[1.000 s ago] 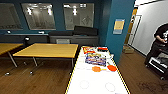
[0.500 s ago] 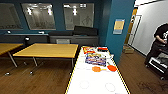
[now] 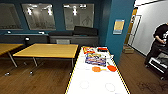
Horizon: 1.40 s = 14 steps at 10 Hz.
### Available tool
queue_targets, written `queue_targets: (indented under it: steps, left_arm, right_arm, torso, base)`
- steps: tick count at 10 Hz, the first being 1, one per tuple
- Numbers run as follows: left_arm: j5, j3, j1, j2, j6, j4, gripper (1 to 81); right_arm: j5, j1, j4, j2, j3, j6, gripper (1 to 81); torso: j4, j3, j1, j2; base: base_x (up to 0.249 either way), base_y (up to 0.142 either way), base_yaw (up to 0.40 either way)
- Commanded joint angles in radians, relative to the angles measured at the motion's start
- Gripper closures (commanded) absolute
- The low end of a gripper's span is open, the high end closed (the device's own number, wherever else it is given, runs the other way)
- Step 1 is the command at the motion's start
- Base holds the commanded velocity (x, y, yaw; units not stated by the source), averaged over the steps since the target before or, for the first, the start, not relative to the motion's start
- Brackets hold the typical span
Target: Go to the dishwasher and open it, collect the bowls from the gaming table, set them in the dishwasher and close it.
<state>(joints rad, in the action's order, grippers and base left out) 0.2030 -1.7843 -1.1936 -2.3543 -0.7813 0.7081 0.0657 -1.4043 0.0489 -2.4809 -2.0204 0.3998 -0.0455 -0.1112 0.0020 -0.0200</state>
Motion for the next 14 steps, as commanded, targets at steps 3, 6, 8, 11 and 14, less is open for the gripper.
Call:
queue_targets:
  steps: [3, 6, 8, 11, 14]
  left_arm:
    - [-0.076, -0.277, -0.062, -0.168, -0.006, 0.005, 81.1]
    - [-0.067, -0.339, -0.074, -0.231, -0.007, -0.009, 81.1]
    - [-0.051, -0.337, -0.091, -0.257, -0.003, -0.047, 81.1]
    - [0.001, -0.369, -0.145, -0.278, 0.135, -0.232, 81.1]
    - [-0.004, -0.542, -0.18, -0.358, 0.489, -0.56, 81.1]
  right_arm:
    - [-0.05, 0.032, -0.04, -0.006, -0.032, -0.004, 81.1]
    - [-0.052, 0.033, -0.04, -0.023, -0.047, -0.002, 81.1]
    - [-0.052, 0.034, -0.038, -0.025, -0.05, -0.002, 81.1]
    - [-0.056, 0.035, -0.04, -0.045, -0.072, -0.002, 81.1]
    - [-0.072, 0.033, -0.041, -0.068, -0.095, -0.002, 81.1]
  torso:
    - [0.0, 0.0, 0.0, 0.0]
    - [0.0, 0.0, -0.001, 0.0]
    - [0.0, 0.001, -0.001, 0.0]
    - [0.0, 0.001, -0.001, 0.0]
    - [0.0, 0.002, -0.001, 0.0]
  base:
    - [0.0, 0.0, 0.0]
    - [0.0, 0.0, 0.0]
    - [0.0, 0.0, 0.0]
    - [0.0, 0.0, 0.0]
    - [0.0, 0.0, 0.0]
